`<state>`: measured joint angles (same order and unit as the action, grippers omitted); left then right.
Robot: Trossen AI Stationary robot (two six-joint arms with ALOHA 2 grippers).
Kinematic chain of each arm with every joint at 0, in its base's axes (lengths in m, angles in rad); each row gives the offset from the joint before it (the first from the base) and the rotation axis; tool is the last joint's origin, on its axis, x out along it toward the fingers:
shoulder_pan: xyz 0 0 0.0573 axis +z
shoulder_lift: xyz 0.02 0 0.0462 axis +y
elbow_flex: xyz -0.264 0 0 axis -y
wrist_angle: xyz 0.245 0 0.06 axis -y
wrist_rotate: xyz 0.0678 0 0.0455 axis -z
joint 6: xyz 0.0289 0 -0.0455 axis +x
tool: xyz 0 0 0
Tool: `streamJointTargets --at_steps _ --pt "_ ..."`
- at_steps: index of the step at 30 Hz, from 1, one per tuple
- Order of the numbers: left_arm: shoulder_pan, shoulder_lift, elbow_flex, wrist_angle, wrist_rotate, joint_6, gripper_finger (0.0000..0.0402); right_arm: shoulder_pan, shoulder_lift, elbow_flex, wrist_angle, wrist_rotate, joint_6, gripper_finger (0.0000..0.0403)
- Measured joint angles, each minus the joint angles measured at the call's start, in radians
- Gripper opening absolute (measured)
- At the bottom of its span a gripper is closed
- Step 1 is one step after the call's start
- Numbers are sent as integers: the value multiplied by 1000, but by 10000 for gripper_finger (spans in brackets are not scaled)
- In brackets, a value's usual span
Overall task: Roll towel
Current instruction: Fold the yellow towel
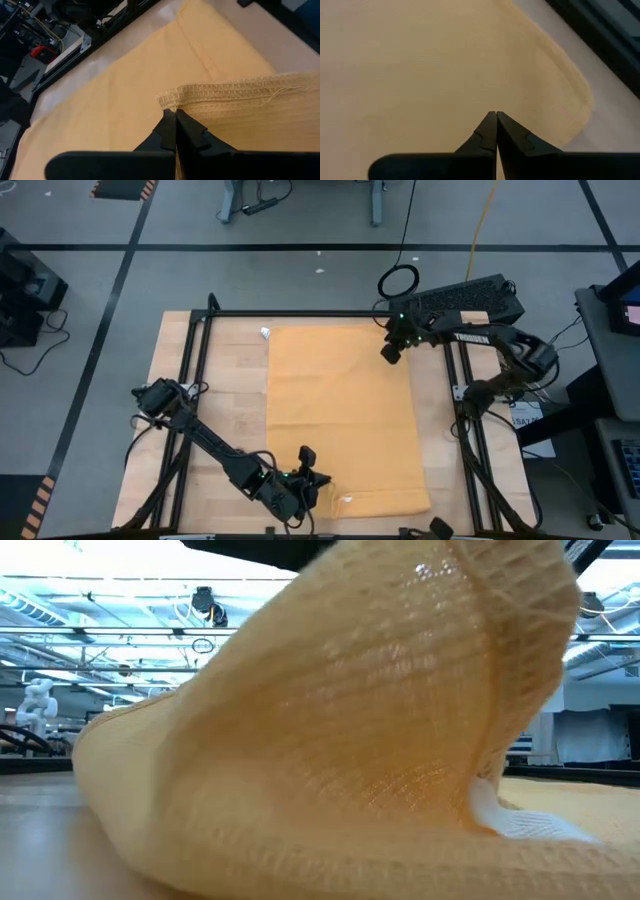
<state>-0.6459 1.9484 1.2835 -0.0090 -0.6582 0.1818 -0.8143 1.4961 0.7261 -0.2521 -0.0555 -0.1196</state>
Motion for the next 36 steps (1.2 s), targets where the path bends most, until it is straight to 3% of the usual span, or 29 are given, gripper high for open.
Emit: streamJointTargets --at_steps 8,13,20,25,29,33,36 --pt "12 0 0 -10 0 -7 0 -43 158 68 16 4 2 0" --pt "11 0 0 -44 0 -11 0 -43 242 137 21 79 2 0" --pt "8 0 0 -91 0 -19 0 -45 268 215 -75 103 32 0" --pt "-9 0 0 -79 0 -18 0 -12 105 241 -195 109 114 0" --pt "-11 0 0 -79 -1 -18 0 93 -71 216 -342 102 206 0" --pt "-11 0 0 -79 -2 -18 0 294 -278 114 -347 73 355 0" --pt "-8 0 0 -80 -2 -9 0 510 -419 -3 -251 77 508 0"
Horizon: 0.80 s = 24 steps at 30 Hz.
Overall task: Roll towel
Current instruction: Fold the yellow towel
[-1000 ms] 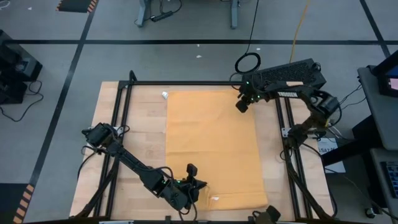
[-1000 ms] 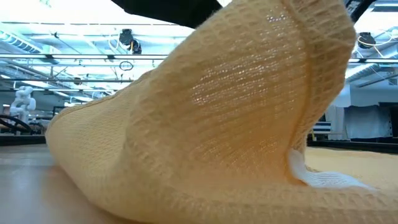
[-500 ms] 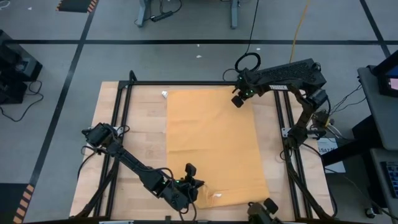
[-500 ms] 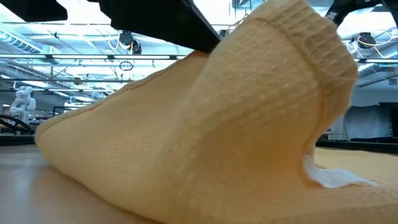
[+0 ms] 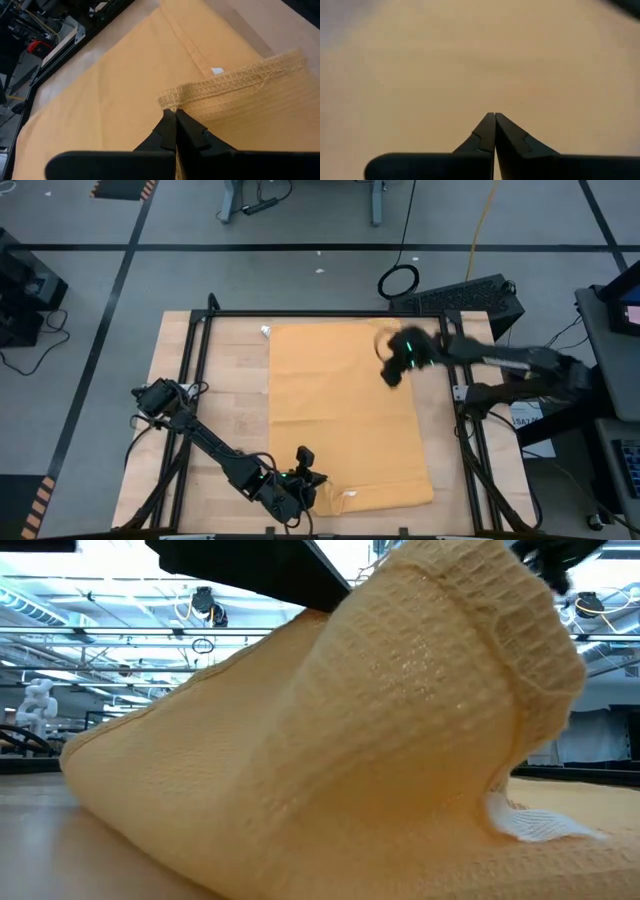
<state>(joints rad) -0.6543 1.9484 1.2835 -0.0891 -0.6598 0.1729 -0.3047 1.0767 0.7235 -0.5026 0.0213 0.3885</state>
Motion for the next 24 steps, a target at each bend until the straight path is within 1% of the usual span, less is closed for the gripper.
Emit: streamJointTargets --at_steps 2,4,6,7,8,10,12,14,17,24 --pt "6 0 0 -2 -1 22 0 151 -79 -86 128 0 87 0" --pt "14 0 0 -3 -1 52 0 304 -128 -180 303 9 161 0" --pt "22 0 0 -2 -3 73 0 447 -146 -260 499 68 215 0" --pt "26 0 0 -2 -4 73 0 522 -145 -289 587 119 243 0" --pt "29 0 0 -2 -4 73 0 583 -137 -307 631 169 263 0" --pt "33 0 0 1 -4 72 0 684 -107 -308 624 243 294 0" --pt "34 0 0 6 -3 72 0 759 -82 -287 543 265 346 0" --pt "34 0 0 7 -3 70 0 821 -54 -245 449 257 427 0" --pt "33 0 0 12 -3 69 0 907 -1 -208 305 213 553 0" --pt "33 0 0 3 -2 70 0 1127 154 -203 285 194 833 0"
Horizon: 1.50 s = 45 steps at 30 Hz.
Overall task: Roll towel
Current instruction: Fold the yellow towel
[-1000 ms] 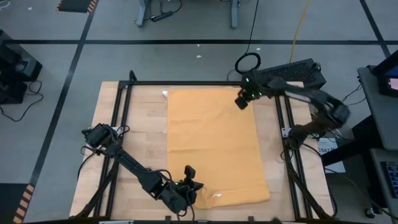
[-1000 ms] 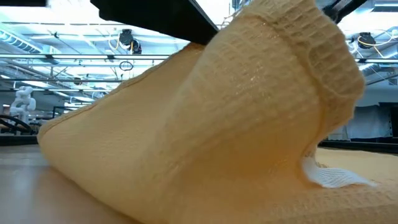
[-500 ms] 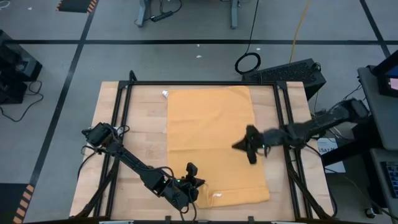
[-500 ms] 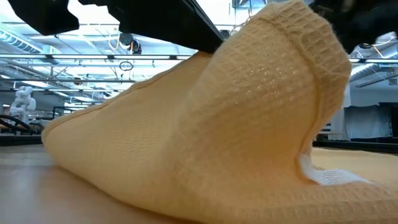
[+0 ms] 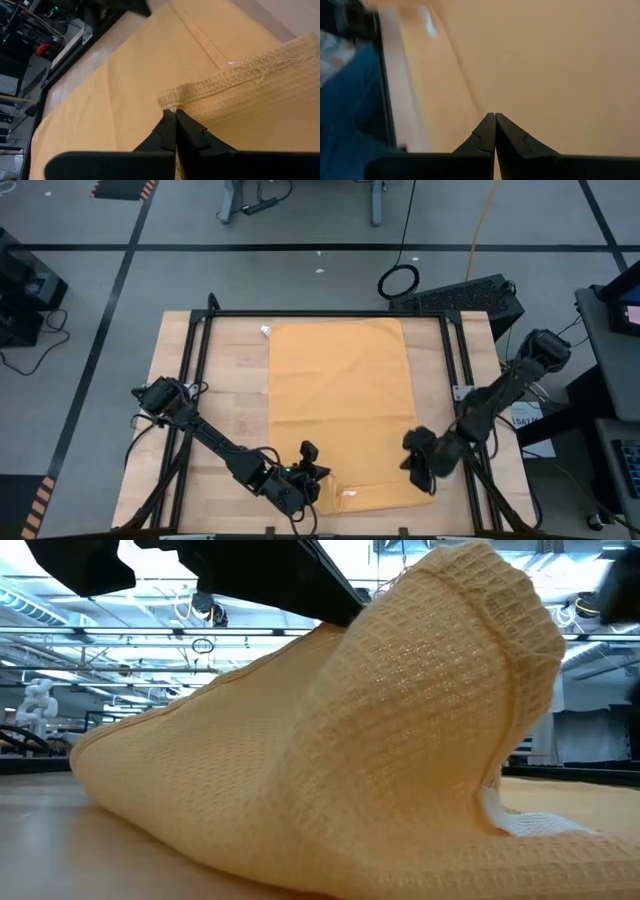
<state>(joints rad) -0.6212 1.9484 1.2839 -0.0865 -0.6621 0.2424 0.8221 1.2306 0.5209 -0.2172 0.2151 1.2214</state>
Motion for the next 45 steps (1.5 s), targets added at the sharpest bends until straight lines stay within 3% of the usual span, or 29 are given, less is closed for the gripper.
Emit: streamJointTargets --at_steps 12,21,28,33,38,45 --pt "-14 0 0 3 6 0 0 269 158 50 -18 -6 395 8" --pt "-12 0 0 1 7 0 0 366 188 188 -199 22 559 77" --pt "-13 0 0 -1 7 0 0 430 279 191 -164 35 677 136" --pt "-13 0 0 -1 7 4 0 437 340 191 -34 137 645 160" --pt "-13 0 0 -1 7 7 0 437 390 191 -1 172 601 155" --pt "-13 0 0 -1 7 7 0 437 401 191 22 192 566 101"
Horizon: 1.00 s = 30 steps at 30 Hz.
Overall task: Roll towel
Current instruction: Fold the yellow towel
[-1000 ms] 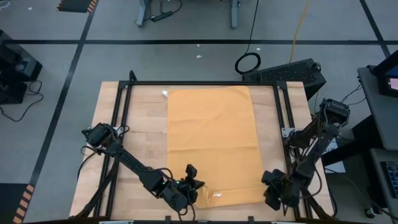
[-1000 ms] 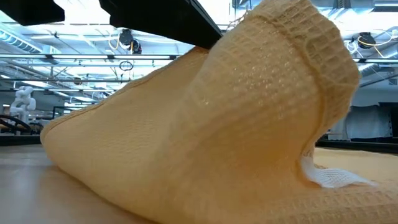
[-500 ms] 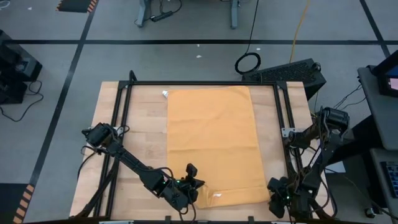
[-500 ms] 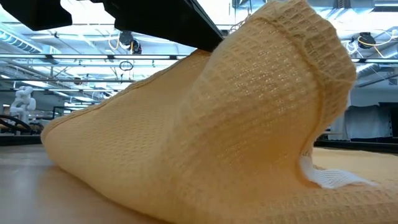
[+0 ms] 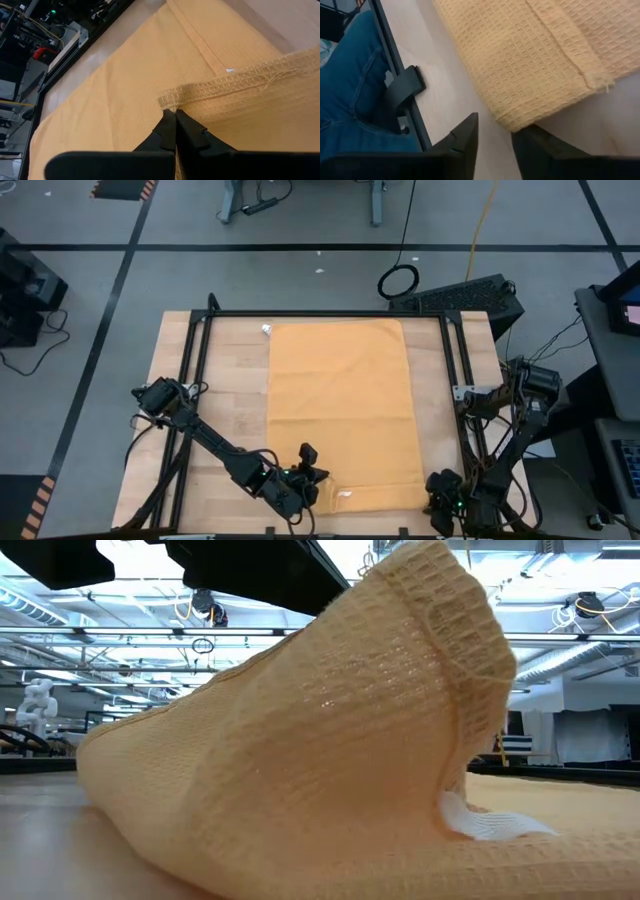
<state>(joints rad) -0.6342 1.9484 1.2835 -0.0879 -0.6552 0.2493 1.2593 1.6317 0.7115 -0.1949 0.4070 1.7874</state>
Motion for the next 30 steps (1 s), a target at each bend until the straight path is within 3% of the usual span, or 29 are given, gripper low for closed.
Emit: streamJointTargets --at_steps 7,10,13,18,24,30 --pt "0 0 0 -4 -2 0 0 3 -7 11 -1 4 -19 28" --pt "0 0 0 -4 -4 0 0 5 -7 31 -2 -11 9 17" --pt "0 0 0 -4 -5 0 0 6 -7 41 -22 -51 53 36" --pt "0 0 0 -3 -6 -5 0 6 -8 59 -107 -60 71 106" --pt "0 0 0 -3 -9 -7 0 6 -8 65 -135 105 6 172" --pt "0 0 0 -2 -9 -8 0 6 -8 66 -116 197 -28 176"
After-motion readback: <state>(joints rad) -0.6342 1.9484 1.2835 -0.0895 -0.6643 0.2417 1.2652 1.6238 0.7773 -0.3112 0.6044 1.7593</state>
